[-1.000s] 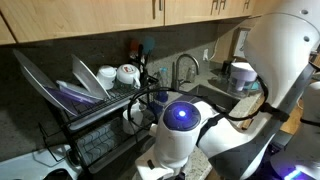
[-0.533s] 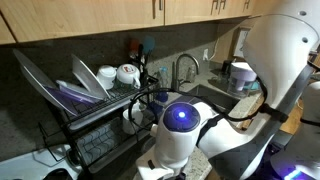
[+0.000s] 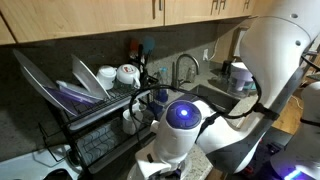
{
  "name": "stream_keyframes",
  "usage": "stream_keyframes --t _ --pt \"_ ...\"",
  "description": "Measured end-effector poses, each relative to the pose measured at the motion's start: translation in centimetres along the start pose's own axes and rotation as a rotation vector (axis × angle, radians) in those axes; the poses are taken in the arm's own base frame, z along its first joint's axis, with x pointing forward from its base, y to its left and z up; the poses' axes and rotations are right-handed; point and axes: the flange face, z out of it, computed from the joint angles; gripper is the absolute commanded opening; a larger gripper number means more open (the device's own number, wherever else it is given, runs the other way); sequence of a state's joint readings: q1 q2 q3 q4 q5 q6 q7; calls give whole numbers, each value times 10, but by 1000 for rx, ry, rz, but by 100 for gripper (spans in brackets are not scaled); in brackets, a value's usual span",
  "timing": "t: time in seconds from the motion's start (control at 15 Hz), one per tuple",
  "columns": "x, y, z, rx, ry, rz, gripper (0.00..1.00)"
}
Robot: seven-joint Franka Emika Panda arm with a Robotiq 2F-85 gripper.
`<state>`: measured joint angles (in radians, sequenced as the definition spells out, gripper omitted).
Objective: Move one white bowl to the right then put the remaining bowl in the clear bowl,take it out and put the bowl on the right inside the clear bowl
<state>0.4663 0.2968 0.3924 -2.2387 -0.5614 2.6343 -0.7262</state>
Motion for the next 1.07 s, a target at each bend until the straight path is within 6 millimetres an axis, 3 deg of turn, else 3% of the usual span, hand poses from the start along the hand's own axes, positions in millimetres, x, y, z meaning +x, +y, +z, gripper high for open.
stream_keyframes --t 0.53,1.07 --pt "5 -5 29 -43 32 -104 1" --pt "11 -2 34 -90 18 -217 1"
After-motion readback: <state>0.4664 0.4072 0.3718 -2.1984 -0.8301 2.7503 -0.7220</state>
